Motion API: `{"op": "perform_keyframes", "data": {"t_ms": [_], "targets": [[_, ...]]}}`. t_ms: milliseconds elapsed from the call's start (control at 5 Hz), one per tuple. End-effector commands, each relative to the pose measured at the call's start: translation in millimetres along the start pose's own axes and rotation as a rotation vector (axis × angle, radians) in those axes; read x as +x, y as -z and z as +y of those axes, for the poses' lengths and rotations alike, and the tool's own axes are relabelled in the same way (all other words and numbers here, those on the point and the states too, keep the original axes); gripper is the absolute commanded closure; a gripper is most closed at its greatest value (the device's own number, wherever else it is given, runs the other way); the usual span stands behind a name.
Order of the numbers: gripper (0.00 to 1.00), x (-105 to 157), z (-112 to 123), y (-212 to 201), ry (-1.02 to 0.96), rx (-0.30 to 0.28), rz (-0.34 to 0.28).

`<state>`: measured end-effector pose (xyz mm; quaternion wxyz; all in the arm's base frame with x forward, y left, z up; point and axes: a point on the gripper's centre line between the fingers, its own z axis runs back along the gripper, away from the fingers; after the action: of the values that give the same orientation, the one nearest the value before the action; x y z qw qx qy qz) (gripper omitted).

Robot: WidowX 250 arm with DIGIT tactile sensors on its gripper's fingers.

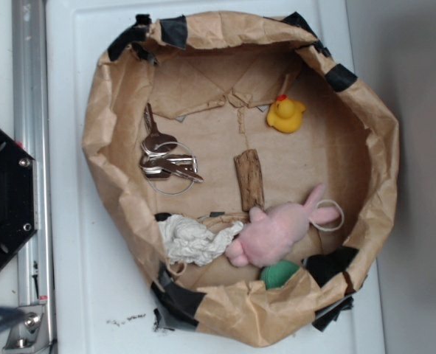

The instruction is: Grab the white paper.

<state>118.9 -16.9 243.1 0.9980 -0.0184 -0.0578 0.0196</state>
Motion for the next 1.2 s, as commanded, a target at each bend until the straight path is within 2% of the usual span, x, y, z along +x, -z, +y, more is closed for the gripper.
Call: {"op": "perform_keyframes", "data": {"t_ms": [0, 200, 400, 600, 800, 1000], "targets": [[0.00, 0.0, 0.0, 0.0, 0.000, 0.000, 0.000], [0.00, 46.1, 10.4, 40.0, -0.165, -0.001, 0.032], [0.00, 84.2, 14.5, 62.7, -0.252, -0.017, 0.065], [0.00, 107.8, 18.9, 96.4, -0.364, -0.089, 0.123], [0.00, 108.4, 13.0, 135.1, -0.438, -0.108, 0.218], [0.00, 102.5, -0.8, 150.2, -0.433, -0.151, 0.293]]}}
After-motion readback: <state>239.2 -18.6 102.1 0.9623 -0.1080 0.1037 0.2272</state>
